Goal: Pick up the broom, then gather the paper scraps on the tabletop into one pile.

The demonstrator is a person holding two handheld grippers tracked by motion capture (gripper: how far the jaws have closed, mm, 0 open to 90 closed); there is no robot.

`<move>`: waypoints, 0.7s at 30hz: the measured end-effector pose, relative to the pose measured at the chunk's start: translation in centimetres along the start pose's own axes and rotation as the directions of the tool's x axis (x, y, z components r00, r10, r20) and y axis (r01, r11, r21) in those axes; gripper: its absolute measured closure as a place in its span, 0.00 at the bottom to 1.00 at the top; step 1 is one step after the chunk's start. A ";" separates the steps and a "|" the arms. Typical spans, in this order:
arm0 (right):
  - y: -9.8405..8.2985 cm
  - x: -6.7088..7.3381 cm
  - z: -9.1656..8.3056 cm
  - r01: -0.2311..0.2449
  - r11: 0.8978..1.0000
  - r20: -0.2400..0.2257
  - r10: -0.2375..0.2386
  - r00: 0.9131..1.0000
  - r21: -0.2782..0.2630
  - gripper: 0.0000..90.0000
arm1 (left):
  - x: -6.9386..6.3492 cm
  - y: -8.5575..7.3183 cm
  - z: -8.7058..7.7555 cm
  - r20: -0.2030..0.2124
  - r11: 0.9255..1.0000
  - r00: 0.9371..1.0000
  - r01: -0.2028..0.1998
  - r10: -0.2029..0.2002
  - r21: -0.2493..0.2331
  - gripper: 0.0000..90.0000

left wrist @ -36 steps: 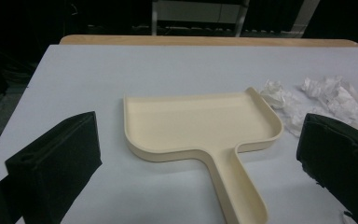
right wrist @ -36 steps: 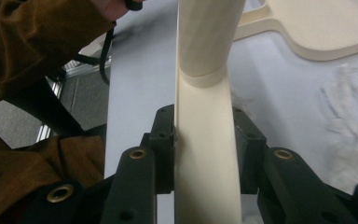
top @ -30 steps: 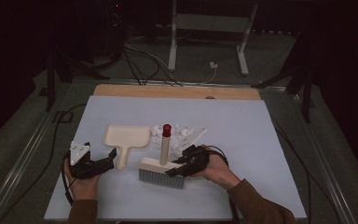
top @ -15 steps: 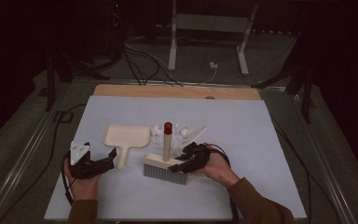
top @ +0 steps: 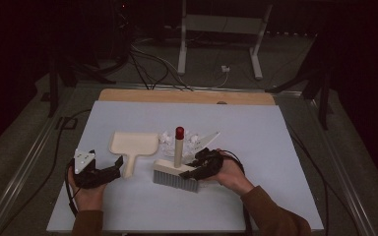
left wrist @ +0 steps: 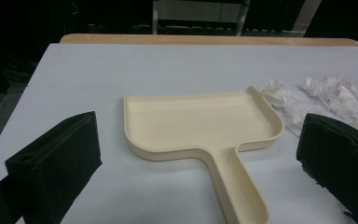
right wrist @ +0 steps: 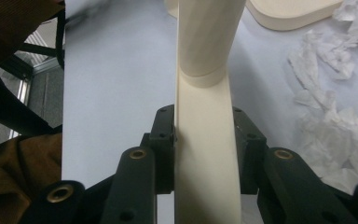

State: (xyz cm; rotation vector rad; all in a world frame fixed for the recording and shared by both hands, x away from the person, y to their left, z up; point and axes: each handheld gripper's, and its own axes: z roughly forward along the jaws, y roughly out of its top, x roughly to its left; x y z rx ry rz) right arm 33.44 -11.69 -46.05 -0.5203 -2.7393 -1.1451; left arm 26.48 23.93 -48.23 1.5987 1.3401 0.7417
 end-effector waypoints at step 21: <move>-0.3 -3.0 -1.4 -0.005 1.000 0.072 0.007 0.997 -0.025 0.75 | 0.1 -0.1 0.0 -0.003 1.000 1.000 0.010 -0.010 -0.002 0.01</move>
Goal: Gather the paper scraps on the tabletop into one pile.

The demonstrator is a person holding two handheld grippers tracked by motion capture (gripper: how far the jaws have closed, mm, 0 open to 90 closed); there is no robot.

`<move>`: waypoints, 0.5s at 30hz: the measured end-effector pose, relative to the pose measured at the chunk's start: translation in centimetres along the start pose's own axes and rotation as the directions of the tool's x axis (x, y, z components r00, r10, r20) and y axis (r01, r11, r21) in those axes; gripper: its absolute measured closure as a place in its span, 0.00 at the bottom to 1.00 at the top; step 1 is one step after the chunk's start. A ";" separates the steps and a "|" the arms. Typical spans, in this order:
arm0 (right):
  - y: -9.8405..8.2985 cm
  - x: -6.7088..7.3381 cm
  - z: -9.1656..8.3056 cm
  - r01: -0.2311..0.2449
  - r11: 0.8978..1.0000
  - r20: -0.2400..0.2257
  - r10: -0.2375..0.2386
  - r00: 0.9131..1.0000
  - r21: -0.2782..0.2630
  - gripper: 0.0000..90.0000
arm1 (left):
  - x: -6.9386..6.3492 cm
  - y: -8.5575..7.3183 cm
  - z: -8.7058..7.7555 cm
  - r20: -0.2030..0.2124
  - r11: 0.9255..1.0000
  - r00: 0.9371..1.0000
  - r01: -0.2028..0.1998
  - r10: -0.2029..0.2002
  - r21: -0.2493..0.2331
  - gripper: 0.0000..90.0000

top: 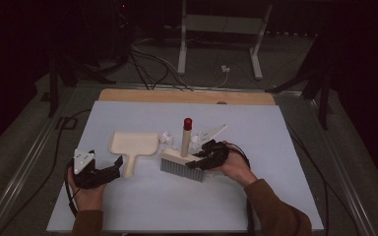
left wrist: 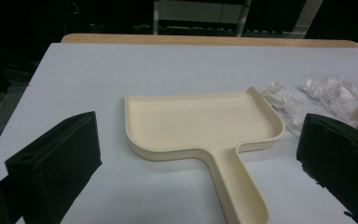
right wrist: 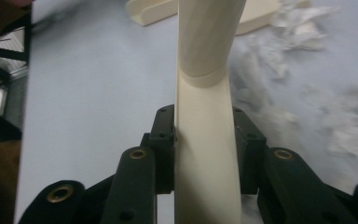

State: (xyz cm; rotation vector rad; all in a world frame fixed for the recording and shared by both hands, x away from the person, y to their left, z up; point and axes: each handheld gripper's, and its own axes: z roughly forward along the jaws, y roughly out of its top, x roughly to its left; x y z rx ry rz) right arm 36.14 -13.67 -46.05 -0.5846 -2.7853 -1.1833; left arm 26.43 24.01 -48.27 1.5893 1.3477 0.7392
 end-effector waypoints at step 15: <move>-0.2 -1.5 -4.3 -0.021 0.994 0.006 0.021 1.000 -0.110 0.75 | 0.0 0.0 0.0 -0.002 1.000 1.000 0.003 -0.003 0.002 0.01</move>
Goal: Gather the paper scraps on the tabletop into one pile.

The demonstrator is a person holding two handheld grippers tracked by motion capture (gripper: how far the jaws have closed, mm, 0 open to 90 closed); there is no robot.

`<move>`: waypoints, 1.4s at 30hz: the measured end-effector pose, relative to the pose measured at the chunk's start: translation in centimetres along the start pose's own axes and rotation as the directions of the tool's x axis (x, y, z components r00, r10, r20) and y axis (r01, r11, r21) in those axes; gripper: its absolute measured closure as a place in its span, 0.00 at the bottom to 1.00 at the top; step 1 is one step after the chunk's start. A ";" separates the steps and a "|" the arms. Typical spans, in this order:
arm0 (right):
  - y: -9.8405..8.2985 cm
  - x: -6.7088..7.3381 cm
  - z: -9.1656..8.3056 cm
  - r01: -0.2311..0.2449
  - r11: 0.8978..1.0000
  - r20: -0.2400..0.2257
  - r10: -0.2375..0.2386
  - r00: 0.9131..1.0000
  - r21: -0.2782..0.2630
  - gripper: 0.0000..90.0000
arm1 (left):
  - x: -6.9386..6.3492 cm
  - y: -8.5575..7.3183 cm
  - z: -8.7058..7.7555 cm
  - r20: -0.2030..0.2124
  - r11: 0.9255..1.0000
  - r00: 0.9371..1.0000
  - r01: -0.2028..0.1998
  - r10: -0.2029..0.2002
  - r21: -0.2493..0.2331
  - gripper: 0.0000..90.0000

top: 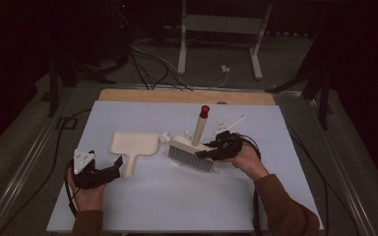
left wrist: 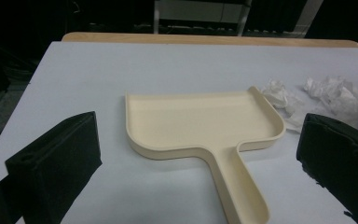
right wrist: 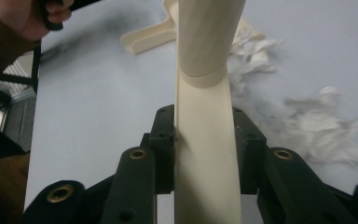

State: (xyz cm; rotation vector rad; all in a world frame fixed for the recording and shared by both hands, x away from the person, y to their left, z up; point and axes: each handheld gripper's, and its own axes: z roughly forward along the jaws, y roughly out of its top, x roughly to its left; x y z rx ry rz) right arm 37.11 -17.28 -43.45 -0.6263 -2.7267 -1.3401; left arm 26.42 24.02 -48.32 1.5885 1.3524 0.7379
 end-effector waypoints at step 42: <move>-0.5 -4.6 2.2 -0.006 0.998 0.400 -0.020 0.916 0.063 0.75 | 0.2 -0.1 0.1 0.003 1.000 1.000 0.009 -0.009 0.002 0.00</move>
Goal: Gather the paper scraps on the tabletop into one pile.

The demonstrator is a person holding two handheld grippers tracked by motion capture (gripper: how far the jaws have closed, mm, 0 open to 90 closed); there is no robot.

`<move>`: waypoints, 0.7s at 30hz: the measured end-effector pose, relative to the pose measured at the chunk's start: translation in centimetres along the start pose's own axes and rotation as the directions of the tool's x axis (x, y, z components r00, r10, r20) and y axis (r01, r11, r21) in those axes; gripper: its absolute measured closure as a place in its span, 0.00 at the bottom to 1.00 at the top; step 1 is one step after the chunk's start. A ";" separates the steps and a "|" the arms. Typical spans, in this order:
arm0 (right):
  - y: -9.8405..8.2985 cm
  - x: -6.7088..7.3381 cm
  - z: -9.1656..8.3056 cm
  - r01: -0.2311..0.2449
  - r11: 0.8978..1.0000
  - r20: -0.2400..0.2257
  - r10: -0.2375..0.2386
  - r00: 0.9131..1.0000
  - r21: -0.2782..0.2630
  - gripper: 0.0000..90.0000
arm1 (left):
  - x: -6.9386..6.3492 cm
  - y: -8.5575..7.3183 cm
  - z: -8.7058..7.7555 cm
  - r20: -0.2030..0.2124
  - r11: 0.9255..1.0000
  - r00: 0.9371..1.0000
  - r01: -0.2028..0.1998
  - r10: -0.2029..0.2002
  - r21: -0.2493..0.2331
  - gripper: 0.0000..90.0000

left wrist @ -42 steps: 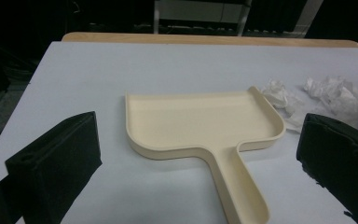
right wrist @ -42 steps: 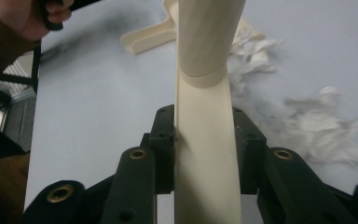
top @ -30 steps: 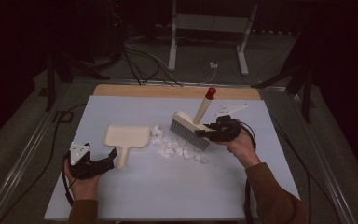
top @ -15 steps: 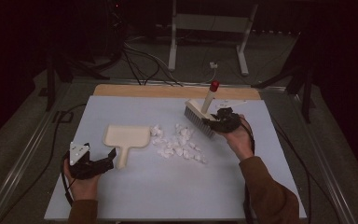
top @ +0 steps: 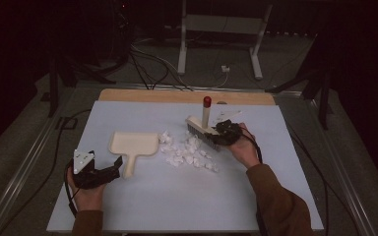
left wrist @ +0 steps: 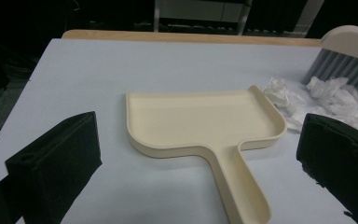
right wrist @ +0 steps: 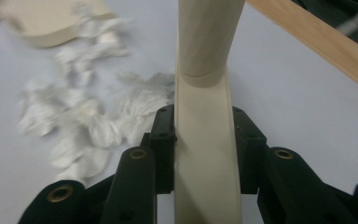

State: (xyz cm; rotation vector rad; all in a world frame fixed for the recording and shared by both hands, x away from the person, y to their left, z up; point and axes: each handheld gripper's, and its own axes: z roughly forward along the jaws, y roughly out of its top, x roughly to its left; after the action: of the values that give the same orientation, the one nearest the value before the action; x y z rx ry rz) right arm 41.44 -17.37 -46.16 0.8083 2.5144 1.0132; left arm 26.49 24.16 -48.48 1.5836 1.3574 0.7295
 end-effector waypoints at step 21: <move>0.7 0.1 -2.2 0.028 0.996 -0.080 -0.034 0.996 -0.079 0.75 | 0.0 -0.1 0.1 0.001 1.000 1.000 0.002 -0.002 0.008 0.01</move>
State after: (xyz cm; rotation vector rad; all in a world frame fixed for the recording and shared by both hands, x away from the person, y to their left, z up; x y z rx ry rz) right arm 40.56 -18.02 -44.13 0.7171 2.5288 1.1485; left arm 26.55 24.14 -48.57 1.5882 1.3629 0.7231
